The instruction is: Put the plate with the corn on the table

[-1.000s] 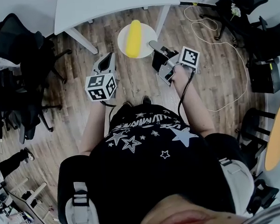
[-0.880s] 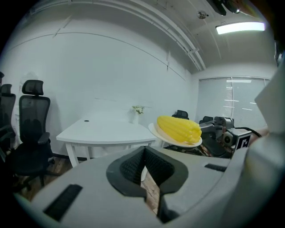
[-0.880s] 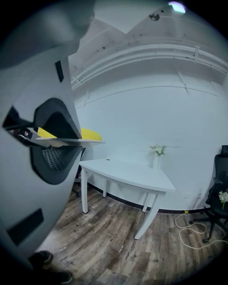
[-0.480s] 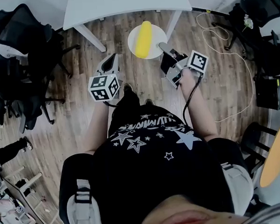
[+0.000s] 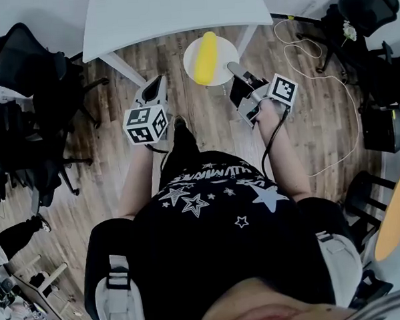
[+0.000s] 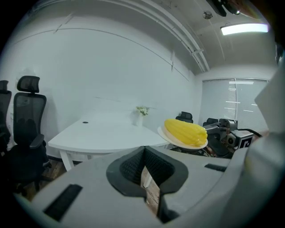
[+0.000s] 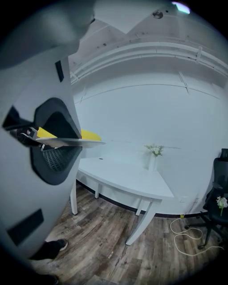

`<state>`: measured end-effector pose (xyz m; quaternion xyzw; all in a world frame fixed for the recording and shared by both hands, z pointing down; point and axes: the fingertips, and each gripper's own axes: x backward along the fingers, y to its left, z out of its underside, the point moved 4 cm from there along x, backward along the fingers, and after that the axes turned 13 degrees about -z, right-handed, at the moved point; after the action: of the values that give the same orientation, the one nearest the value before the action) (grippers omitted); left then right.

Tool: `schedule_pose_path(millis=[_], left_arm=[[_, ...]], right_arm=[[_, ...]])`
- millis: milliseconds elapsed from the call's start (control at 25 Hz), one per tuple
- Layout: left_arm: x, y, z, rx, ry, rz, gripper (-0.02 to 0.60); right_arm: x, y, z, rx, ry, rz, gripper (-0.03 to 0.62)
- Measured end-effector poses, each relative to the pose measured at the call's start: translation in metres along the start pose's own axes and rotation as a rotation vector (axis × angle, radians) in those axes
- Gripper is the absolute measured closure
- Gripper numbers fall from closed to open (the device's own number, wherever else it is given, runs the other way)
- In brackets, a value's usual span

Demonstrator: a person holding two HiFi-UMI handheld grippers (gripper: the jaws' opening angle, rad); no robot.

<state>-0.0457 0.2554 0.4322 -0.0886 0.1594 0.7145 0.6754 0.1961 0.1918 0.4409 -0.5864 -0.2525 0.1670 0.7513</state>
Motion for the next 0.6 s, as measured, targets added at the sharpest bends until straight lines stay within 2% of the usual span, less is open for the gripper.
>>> schedule_pose_path(millis=[280, 600], left_arm=[[-0.08, 0.052, -0.035, 0.003, 0.002, 0.03, 0.574], [-0.133, 0.11, -0.066, 0.016, -0.013, 0.04, 0.574]], right_arm=[[-0.083, -0.015, -0.034, 0.026, 0.002, -0.021, 0.556], [-0.165, -0.03, -0.056, 0.035, -0.024, -0.027, 0.556]])
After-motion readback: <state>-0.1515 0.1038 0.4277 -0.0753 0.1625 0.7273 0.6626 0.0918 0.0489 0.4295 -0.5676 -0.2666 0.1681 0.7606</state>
